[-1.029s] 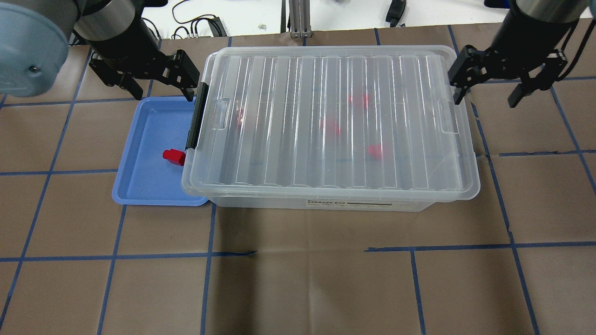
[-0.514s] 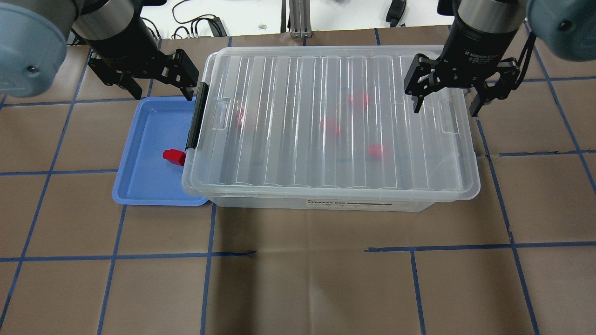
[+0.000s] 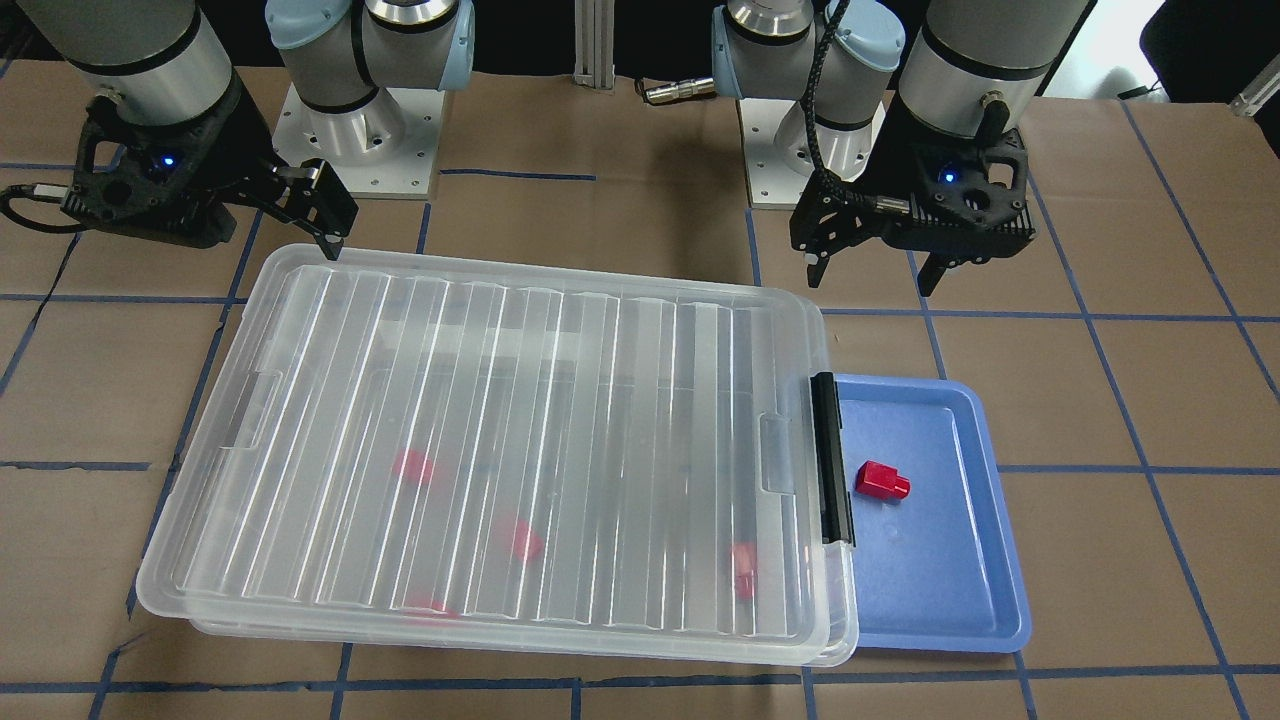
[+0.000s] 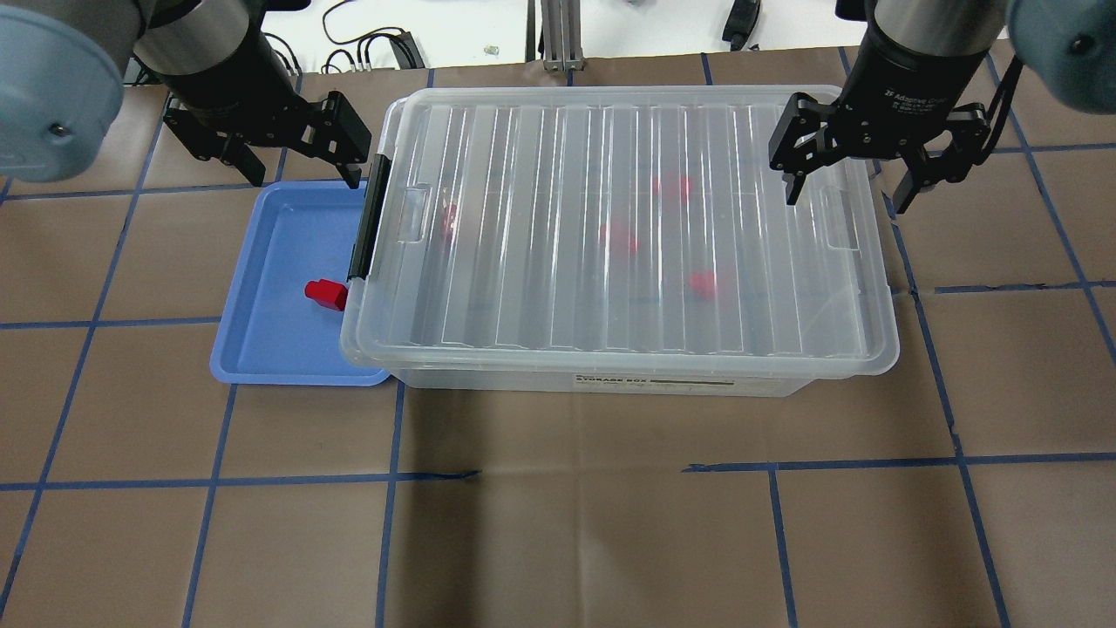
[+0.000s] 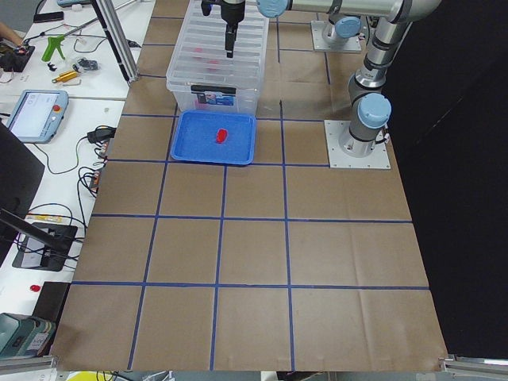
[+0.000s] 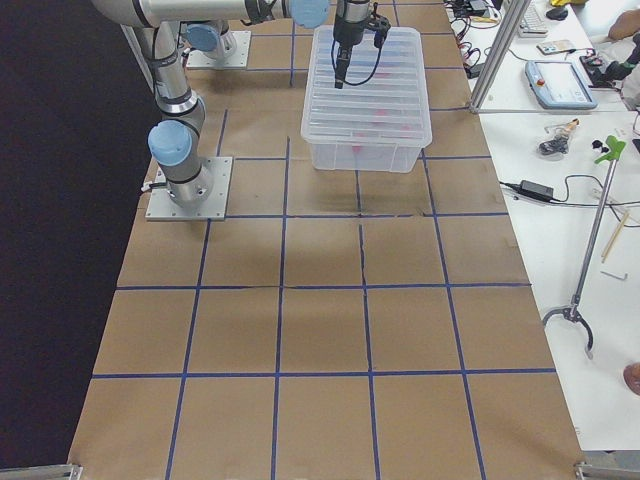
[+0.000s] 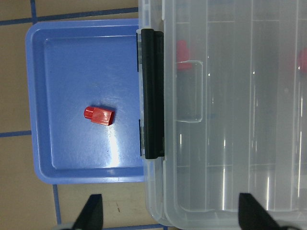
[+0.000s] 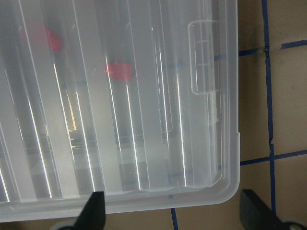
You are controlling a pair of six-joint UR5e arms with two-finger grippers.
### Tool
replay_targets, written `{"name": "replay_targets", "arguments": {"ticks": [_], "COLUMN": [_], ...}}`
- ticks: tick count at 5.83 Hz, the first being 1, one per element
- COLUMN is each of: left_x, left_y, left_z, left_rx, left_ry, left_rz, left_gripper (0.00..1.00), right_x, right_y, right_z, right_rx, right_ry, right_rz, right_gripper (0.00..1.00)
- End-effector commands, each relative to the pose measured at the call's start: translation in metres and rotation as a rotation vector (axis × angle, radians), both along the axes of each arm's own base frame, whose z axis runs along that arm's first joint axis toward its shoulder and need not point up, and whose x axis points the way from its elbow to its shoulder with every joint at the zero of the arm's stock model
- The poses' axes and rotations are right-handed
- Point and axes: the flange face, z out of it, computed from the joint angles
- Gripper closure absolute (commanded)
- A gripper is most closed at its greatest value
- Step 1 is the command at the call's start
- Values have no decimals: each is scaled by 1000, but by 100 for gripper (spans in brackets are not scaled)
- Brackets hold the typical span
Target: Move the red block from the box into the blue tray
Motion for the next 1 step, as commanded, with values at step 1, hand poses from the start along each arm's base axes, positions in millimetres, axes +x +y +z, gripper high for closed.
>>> {"name": "replay_targets", "arguments": {"ticks": [1], "left_x": [1], "left_y": [-1], "left_z": [-1], "left_rx": [2], "left_ry": [0], "left_rz": [1], "left_gripper": [1], "right_x": [0], "right_y": [0], "right_z": [0], "right_rx": [2], "right_ry": [-1], "right_rz": [-1], "right_gripper": [0]}}
